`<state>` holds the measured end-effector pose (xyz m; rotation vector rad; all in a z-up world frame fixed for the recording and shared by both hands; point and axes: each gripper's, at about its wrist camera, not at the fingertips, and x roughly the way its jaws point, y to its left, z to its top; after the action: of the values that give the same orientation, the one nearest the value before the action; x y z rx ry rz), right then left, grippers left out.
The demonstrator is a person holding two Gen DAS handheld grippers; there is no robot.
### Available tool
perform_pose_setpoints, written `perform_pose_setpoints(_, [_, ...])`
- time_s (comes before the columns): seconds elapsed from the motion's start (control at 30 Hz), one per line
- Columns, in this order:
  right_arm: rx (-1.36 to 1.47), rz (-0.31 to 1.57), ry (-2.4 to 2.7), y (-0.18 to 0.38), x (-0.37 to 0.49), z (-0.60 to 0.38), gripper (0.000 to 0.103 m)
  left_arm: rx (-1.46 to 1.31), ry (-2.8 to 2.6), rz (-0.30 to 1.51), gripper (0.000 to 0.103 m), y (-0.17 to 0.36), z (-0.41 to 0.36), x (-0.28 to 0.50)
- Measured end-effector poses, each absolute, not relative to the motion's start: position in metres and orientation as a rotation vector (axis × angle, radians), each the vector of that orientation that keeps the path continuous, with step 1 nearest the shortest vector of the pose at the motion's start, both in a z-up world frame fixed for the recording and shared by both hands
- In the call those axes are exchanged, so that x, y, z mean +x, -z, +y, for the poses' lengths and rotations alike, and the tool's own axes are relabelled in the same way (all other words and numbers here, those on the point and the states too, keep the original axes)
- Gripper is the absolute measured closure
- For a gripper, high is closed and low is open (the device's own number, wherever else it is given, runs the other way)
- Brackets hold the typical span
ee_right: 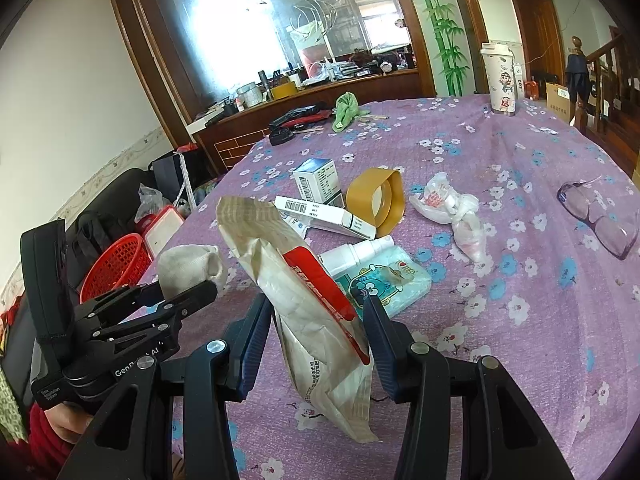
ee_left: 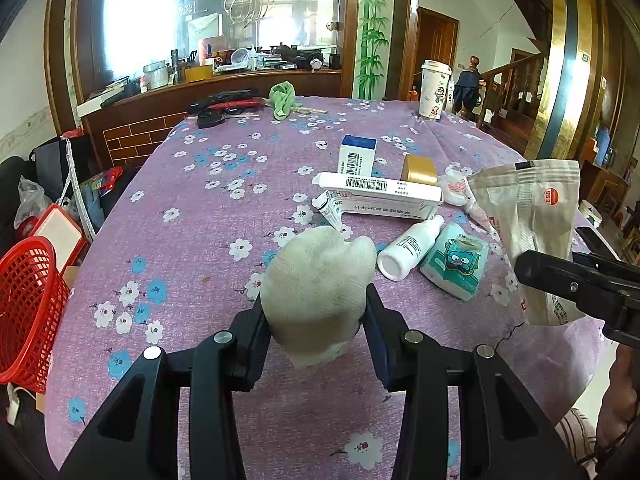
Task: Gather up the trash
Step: 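Grasp the white cloth with the left tool while the right tool holds the tan bag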
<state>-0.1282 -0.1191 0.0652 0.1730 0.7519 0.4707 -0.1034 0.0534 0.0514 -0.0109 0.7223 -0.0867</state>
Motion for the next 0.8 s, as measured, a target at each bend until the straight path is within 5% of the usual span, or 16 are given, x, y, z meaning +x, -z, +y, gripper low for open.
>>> perform_pose_setpoints(0.8, [0.172,0.764,-0.479,-0.0610,-0.1266,-0.1149,0.052,-0.017,0.084,0.720,0.062,-0.0510,0.0569,-0.1049])
